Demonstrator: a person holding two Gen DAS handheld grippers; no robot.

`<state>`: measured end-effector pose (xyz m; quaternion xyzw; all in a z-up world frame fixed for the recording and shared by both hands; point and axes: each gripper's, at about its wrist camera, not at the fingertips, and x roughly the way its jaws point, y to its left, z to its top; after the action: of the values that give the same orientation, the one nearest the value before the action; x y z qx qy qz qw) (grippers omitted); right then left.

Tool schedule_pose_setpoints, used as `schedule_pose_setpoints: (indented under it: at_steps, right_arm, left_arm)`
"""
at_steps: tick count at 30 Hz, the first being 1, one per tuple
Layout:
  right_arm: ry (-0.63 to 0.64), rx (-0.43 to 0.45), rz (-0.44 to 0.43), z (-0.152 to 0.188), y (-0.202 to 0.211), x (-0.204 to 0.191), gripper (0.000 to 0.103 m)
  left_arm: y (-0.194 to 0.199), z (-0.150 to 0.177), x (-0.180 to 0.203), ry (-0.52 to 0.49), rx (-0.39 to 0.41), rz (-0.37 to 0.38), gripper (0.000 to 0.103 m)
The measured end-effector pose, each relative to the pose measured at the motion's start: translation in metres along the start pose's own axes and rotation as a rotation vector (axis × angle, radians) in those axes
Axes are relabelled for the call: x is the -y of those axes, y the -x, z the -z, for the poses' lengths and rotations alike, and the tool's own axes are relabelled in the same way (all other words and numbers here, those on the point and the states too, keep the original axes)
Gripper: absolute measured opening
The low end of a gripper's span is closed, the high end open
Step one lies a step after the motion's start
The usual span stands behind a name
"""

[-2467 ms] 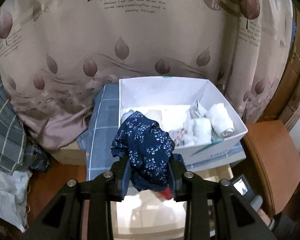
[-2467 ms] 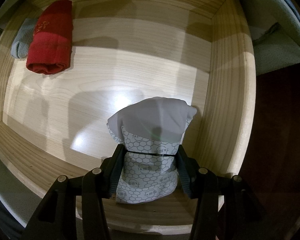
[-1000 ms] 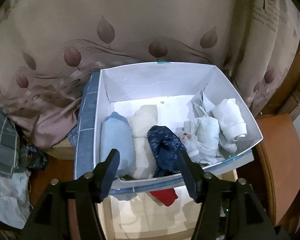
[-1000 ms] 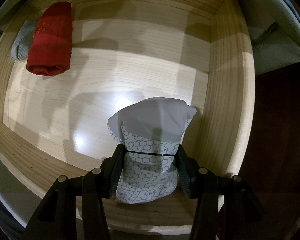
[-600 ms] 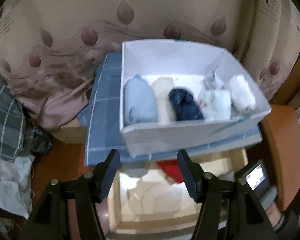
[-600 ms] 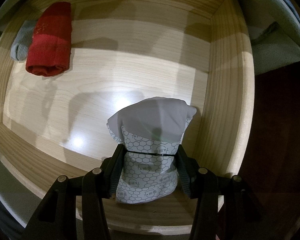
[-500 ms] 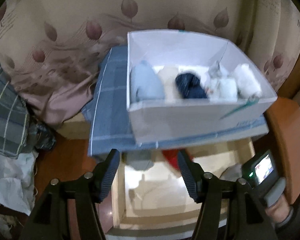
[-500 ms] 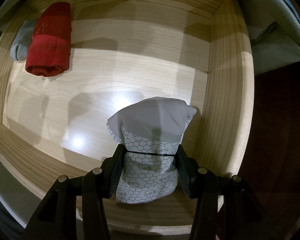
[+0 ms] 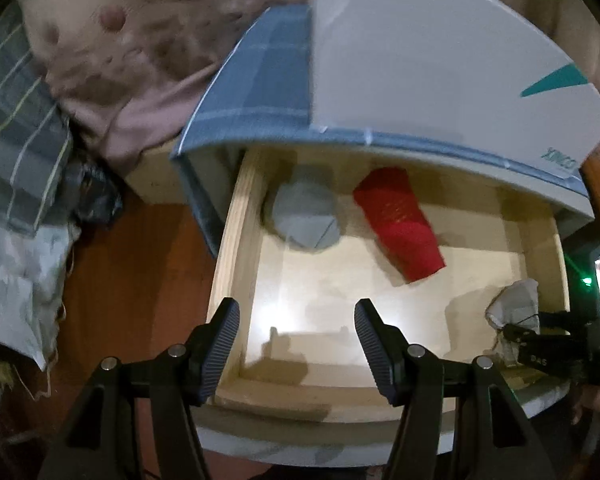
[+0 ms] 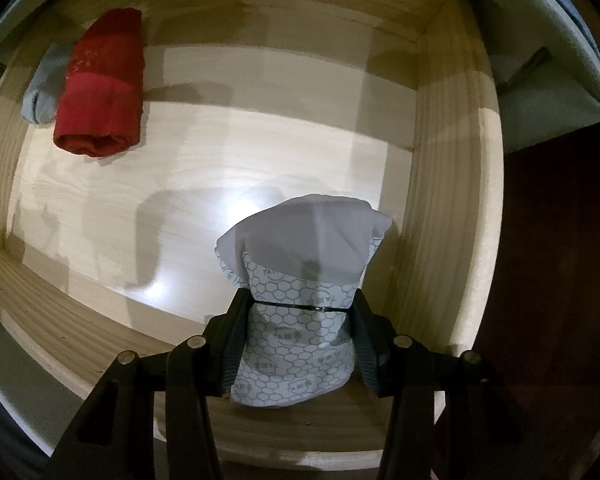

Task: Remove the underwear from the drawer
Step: 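Lift the white hexagon-print underwear with the right gripper over the white box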

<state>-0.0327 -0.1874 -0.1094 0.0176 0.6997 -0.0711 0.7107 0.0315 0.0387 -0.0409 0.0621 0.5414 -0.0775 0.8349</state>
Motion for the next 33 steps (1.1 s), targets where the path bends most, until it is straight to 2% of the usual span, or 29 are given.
schedule_pose_setpoints:
  at_steps: [7,9,11,15,24,33]
  right_arm:
    - [0.009,0.052,-0.008,0.007,0.011,0.001,0.044]
    - [0.01,0.078,-0.01,0.008,0.016,0.002,0.044]
    - [0.015,0.109,-0.022,0.009,0.021,0.002,0.044]
    - [0.026,0.184,-0.021,0.013,0.036,0.0,0.044]
    - [0.014,0.42,-0.015,0.032,0.088,0.0,0.044]
    - [0.002,0.523,-0.066,0.036,0.144,-0.001,0.043]
  left_arm:
    - [-0.023,0.019,-0.013,0.08,-0.053,-0.019,0.061]
    - [-0.019,0.018,-0.017,0.095,-0.03,-0.011,0.061]
    - [-0.014,0.02,-0.019,0.116,0.004,-0.037,0.061]
    - [-0.017,0.019,-0.016,0.096,-0.016,-0.054,0.061]
    - [-0.016,0.019,-0.016,0.098,-0.002,-0.097,0.061]
    - [-0.015,0.02,-0.018,0.099,0.003,-0.117,0.061]
